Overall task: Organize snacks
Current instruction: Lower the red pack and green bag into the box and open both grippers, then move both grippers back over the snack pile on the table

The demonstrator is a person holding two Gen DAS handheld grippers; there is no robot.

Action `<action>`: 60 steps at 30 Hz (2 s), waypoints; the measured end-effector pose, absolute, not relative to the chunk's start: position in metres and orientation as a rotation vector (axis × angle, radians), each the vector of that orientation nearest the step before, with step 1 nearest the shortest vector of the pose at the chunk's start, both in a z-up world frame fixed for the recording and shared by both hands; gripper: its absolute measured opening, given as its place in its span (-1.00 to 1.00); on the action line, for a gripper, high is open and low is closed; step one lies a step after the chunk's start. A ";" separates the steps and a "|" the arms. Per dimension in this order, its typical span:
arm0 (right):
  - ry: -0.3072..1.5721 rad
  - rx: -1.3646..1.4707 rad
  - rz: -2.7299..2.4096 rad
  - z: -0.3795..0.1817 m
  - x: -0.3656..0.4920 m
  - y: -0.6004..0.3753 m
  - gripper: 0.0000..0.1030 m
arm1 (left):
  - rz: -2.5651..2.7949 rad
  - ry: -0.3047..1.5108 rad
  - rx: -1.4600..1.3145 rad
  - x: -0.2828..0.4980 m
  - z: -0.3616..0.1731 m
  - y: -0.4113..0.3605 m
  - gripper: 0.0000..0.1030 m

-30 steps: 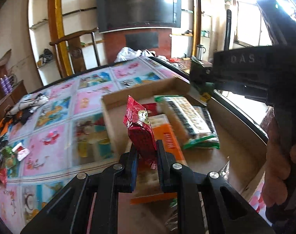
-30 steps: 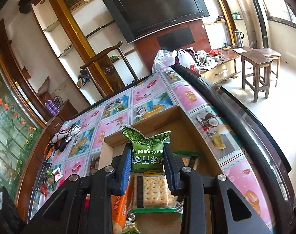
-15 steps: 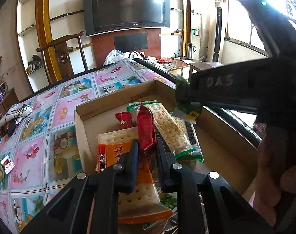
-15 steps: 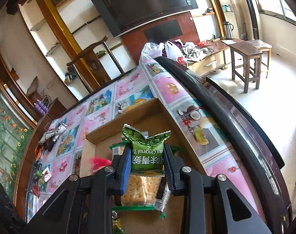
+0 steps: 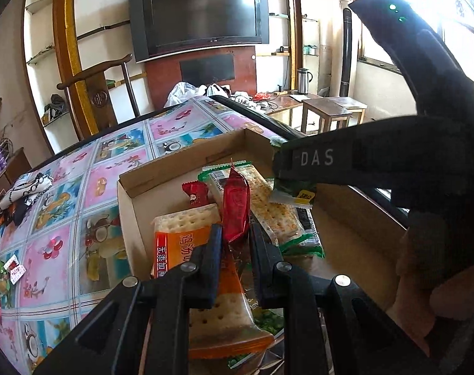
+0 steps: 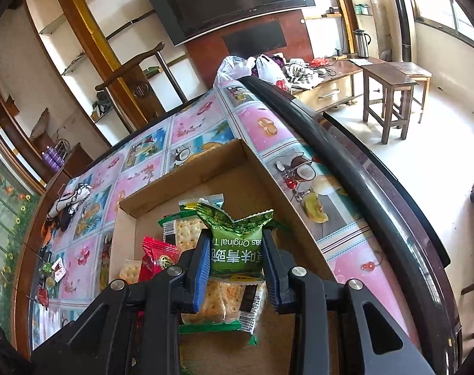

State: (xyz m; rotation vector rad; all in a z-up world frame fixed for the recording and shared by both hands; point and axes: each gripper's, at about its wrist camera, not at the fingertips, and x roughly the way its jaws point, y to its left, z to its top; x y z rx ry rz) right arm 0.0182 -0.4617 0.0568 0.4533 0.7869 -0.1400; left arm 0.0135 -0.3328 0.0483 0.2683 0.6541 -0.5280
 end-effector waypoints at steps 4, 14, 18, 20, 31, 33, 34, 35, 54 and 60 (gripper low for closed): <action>0.797 0.448 -0.137 0.055 0.020 -0.460 -0.36 | -0.522 0.645 0.280 0.012 0.048 -0.334 -0.68; 0.793 0.441 -0.126 0.056 0.019 -0.457 -0.35 | -0.518 0.631 0.290 0.009 0.051 -0.335 -0.68; 0.792 0.436 -0.126 0.057 0.019 -0.456 -0.34 | -0.514 0.621 0.297 0.007 0.052 -0.335 -0.68; 0.792 0.434 -0.126 0.057 0.019 -0.455 -0.34 | -0.513 0.617 0.298 0.006 0.052 -0.335 -0.68; 0.763 0.427 -0.140 0.061 0.016 -0.455 -0.10 | -0.506 0.619 0.281 0.008 0.052 -0.333 -0.42; 0.748 0.424 -0.139 0.064 0.015 -0.454 -0.07 | -0.503 0.611 0.277 0.007 0.053 -0.331 -0.29; 0.740 0.420 -0.143 0.065 0.014 -0.454 -0.06 | -0.501 0.607 0.279 0.008 0.054 -0.332 -0.24; 0.734 0.417 -0.144 0.066 0.013 -0.454 -0.06 | -0.497 0.602 0.282 0.007 0.055 -0.331 -0.19; 0.620 0.390 -0.134 0.085 0.004 -0.445 -0.05 | -0.335 0.633 0.091 0.037 0.081 -0.214 -0.05; 0.626 0.361 -0.134 0.083 0.006 -0.439 -0.05 | -0.132 0.645 0.049 0.045 0.075 -0.122 -0.05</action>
